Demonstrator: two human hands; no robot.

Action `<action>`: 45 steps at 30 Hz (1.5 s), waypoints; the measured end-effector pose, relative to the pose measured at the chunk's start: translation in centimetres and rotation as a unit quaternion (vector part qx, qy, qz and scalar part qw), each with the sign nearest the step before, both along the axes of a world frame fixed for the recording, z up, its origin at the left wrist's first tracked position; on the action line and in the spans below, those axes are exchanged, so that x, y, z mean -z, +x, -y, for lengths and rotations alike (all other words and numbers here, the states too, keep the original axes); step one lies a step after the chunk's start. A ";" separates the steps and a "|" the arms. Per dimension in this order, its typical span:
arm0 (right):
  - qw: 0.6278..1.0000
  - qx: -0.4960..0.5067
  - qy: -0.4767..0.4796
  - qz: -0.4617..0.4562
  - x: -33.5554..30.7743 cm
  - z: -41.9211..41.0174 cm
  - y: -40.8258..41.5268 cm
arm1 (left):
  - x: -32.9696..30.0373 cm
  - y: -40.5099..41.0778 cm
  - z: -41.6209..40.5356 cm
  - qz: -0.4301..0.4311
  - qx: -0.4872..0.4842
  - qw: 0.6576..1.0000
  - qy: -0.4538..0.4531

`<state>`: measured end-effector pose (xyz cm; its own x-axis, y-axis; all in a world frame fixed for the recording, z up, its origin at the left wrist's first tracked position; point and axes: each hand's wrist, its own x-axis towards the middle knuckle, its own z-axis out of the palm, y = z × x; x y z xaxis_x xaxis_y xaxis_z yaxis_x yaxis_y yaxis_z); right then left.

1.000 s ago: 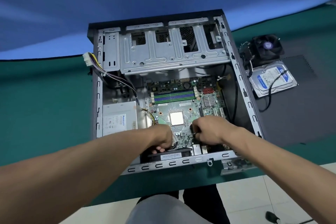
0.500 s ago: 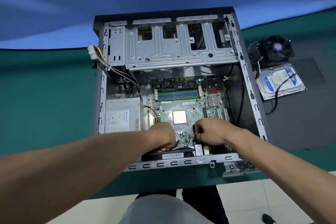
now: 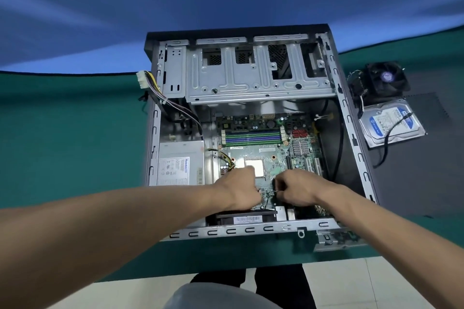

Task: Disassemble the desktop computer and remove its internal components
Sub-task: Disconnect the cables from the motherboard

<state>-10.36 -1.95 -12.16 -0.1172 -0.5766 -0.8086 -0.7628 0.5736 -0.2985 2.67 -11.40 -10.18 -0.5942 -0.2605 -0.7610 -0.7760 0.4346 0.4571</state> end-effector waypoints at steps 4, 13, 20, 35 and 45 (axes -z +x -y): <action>1.000 0.013 0.000 0.010 0.3 -0.1 -0.2 | 0.5 0.3 0.0 0.033 0.095 0.993 -0.069; 0.999 0.029 0.003 0.030 0.6 0.0 -0.3 | 1.0 -0.7 0.4 0.153 0.208 0.962 -0.091; 0.998 0.047 0.005 0.045 0.7 0.1 -0.3 | 2.6 -1.8 0.1 0.238 0.116 0.963 0.048; 0.996 0.070 -0.002 0.046 1.0 0.0 -0.5 | 2.2 -0.4 -0.4 0.163 0.056 0.983 -0.059; 0.995 0.092 0.002 0.040 1.1 0.0 -0.5 | 0.7 0.1 -0.2 0.071 0.001 0.992 -0.107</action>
<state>-10.83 -1.93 -13.30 -0.1553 -0.5479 -0.8220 -0.6179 0.7031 -0.3519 2.80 -11.16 -10.91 -0.4860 -0.4238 -0.7643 -0.8246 0.5120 0.2404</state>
